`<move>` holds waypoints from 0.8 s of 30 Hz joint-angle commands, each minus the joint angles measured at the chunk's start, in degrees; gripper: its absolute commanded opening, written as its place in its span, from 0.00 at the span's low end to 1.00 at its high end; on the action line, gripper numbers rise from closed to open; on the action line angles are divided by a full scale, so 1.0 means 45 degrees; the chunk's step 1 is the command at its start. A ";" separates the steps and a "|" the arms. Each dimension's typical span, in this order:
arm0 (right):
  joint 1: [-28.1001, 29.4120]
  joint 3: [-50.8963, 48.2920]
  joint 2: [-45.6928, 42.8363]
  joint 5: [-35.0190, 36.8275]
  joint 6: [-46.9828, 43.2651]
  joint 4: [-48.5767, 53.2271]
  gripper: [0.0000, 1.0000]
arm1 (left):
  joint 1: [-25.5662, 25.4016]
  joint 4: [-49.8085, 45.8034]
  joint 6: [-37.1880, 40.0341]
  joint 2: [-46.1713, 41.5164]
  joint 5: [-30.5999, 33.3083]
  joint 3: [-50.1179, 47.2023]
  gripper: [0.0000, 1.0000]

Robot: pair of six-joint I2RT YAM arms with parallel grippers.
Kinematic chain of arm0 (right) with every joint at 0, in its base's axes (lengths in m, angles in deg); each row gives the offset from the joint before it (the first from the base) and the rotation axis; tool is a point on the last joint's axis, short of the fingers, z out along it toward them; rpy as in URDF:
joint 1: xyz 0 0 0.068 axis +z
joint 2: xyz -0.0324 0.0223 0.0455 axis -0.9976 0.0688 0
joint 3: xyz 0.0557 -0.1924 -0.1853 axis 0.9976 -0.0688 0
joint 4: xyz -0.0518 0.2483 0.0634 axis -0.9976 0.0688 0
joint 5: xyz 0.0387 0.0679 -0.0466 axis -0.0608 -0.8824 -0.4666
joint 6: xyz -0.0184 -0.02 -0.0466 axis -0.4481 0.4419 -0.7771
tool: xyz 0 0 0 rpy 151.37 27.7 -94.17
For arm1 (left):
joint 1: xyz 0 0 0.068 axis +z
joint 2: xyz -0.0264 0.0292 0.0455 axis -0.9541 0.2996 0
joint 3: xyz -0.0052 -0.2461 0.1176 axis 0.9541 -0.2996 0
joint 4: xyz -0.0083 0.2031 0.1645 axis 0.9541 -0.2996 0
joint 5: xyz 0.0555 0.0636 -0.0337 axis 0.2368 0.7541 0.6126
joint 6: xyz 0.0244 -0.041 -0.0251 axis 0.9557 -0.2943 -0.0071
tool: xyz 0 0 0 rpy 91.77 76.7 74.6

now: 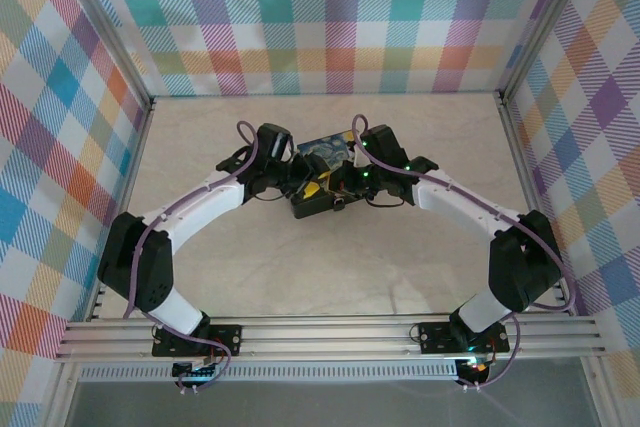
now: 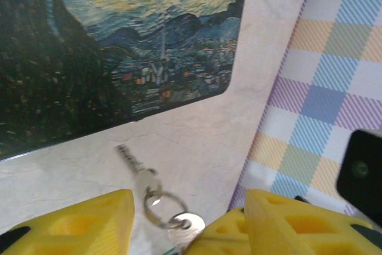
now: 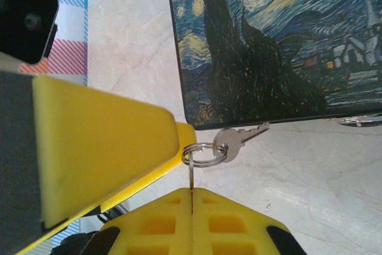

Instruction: Unlock the padlock with the key

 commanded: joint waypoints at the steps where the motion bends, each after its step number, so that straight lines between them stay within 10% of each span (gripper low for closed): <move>1: -0.0070 0.0161 -0.0252 -0.0598 -0.0447 -0.0162 0.00 | 0.0064 0.0576 -0.0848 0.0190 -0.0557 0.0151 0.51; 9: -0.0079 -0.0016 -0.0643 -0.0264 -0.2396 -0.0022 0.00 | 0.0149 -0.1490 0.0364 0.0153 -0.0456 0.0583 0.48; 16: -0.0747 0.0843 -0.0657 -0.1707 -0.5781 0.2263 0.00 | 0.0396 -0.6135 0.6728 0.0162 0.0570 0.2779 0.41; 24: -0.1495 0.1773 0.0017 -0.4423 -0.8559 0.4190 0.00 | 0.0395 -0.4941 1.3016 -0.0093 -0.3231 0.2005 0.37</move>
